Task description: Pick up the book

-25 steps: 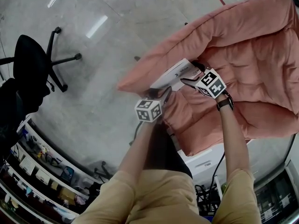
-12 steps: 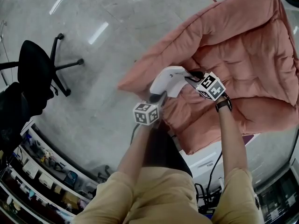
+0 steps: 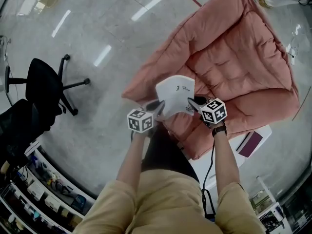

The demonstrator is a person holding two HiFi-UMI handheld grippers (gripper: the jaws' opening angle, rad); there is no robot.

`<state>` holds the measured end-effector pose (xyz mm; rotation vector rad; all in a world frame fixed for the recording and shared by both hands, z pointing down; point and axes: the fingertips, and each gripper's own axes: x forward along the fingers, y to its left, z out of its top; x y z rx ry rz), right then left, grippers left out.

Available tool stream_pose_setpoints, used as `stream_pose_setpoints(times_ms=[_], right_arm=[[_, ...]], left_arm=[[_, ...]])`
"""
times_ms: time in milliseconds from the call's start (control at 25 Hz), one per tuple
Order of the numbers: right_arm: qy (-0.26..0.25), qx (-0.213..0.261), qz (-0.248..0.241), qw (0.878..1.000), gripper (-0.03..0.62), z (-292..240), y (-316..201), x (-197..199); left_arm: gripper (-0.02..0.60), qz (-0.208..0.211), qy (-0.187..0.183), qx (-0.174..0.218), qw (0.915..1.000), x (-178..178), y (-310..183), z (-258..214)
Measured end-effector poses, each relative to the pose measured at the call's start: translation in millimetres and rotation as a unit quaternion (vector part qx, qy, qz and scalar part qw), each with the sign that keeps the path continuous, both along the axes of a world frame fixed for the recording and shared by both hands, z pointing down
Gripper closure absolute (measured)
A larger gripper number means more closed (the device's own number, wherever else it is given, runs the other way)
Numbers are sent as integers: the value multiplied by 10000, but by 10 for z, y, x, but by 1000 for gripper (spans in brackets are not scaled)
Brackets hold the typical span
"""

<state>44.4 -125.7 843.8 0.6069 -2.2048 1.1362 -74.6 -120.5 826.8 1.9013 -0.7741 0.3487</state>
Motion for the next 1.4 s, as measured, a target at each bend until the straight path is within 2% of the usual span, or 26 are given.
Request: stream_pose_setpoints(times_ms=[160,360,600,760,880,1200,1400], right_arm=[[-38,249,645,9976,545,-451,153,166],[86,713,1436,9870,545,-1024,226,498],[375,1574,2319,9592,545,-1986,271,886],[493,2164,2795,9341,543,-2659,362,1151],[549,2550,3195,9110,543,-3127,524,1322],[737,3614,4082,8351,543,-4271,996,1652],[808,4122,4314,7984,543,-4872,1374,1819]], left_arm=[[541,479,82,273,9984,148,21,-445],[541,912,136,673,9935,489,-51,-979],[540,961,274,1403,9851,902,-139,-1902],[540,1201,435,1974,9720,1190,-139,-2578],[540,1353,544,2388,9601,1386,-38,-3074],[540,1526,695,3632,9165,1804,274,-4286],[540,1434,862,4132,8952,1984,632,-4907]])
